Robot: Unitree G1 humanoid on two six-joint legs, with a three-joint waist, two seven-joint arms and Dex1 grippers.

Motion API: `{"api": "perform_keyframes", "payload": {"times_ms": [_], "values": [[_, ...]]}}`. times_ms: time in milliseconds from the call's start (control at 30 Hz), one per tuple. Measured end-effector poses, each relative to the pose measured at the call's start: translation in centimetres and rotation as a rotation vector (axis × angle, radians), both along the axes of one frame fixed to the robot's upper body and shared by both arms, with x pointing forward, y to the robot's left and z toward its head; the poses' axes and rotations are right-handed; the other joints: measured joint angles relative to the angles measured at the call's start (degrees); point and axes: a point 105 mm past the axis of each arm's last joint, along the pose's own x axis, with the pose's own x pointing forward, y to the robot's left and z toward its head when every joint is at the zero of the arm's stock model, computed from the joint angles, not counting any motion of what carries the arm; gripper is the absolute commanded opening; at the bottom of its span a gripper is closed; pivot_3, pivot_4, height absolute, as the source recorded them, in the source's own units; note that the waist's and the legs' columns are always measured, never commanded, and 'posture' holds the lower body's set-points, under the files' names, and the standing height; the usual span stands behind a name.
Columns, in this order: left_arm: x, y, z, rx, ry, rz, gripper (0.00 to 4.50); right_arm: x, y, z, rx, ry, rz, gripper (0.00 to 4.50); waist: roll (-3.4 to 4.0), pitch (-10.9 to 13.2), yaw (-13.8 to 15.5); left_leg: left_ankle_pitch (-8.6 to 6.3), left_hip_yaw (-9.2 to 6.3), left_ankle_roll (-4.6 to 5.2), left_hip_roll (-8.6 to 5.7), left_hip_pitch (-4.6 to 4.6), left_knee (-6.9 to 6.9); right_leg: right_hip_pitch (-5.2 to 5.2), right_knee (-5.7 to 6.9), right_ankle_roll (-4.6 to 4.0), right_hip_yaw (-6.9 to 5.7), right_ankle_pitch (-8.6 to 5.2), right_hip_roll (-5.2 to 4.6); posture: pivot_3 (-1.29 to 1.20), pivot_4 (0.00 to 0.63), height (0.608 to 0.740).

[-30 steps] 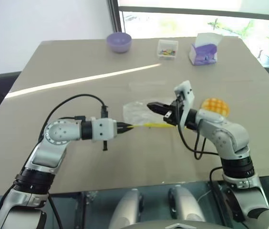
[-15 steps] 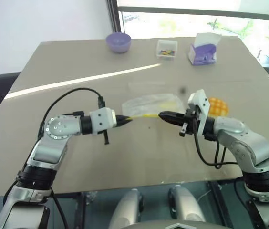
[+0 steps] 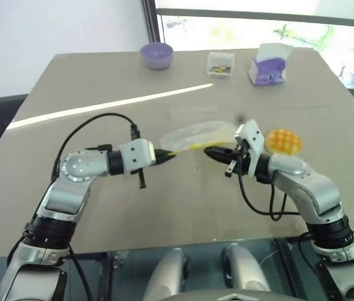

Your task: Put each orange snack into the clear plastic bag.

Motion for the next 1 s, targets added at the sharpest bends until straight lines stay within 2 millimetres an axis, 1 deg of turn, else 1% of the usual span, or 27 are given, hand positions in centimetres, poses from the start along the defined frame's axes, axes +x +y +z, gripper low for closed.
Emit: {"api": "perform_keyframes", "payload": {"times_ms": [133,300,400,567,833,1000], "values": [[0.0,0.0,0.0,-0.002,0.002,0.005,0.00,-0.1,0.2,-0.1,0.014,0.015,0.010,0.04,0.00,0.0,0.0,0.00,0.01,0.00,0.00,0.00,0.00,0.00,0.00,0.00,0.00,0.00,0.00,0.00,0.150,0.740],[0.1,0.0,0.0,-0.005,0.000,0.010,0.00,-1.9,0.4,0.3,0.024,0.047,0.118,0.04,0.00,0.0,0.0,0.00,-0.01,0.00,0.00,0.00,0.00,0.01,-0.02,0.00,-0.01,0.00,0.00,0.00,0.150,0.740],[0.1,0.0,0.0,-0.005,0.000,0.010,0.00,-2.7,0.1,0.2,0.036,0.066,0.146,0.04,0.00,0.0,0.1,0.00,0.00,0.00,0.00,0.00,0.00,0.01,-0.01,0.00,-0.01,0.00,-0.01,0.00,0.150,0.740],[0.0,-0.1,-0.1,-0.006,0.002,0.006,0.00,-2.1,-0.3,0.6,0.047,0.052,0.103,0.04,0.00,0.0,0.0,0.00,-0.01,0.00,0.00,0.00,0.00,0.01,0.00,0.00,-0.01,0.00,0.00,0.00,0.150,0.740],[0.0,-0.2,-0.1,-0.006,0.001,0.004,0.00,-0.7,-0.2,0.9,0.064,0.040,0.050,0.04,0.00,0.0,0.1,0.00,0.00,0.00,0.00,0.00,0.01,0.01,0.00,0.00,0.00,0.00,0.00,0.00,0.150,0.740],[0.0,-0.2,0.0,-0.005,-0.003,0.000,0.00,-0.6,-0.1,1.1,0.070,0.032,0.046,0.04,0.00,0.0,0.1,0.00,0.00,0.00,0.00,0.00,0.00,0.01,0.00,0.00,0.00,0.00,-0.01,0.00,0.150,0.740]]}}
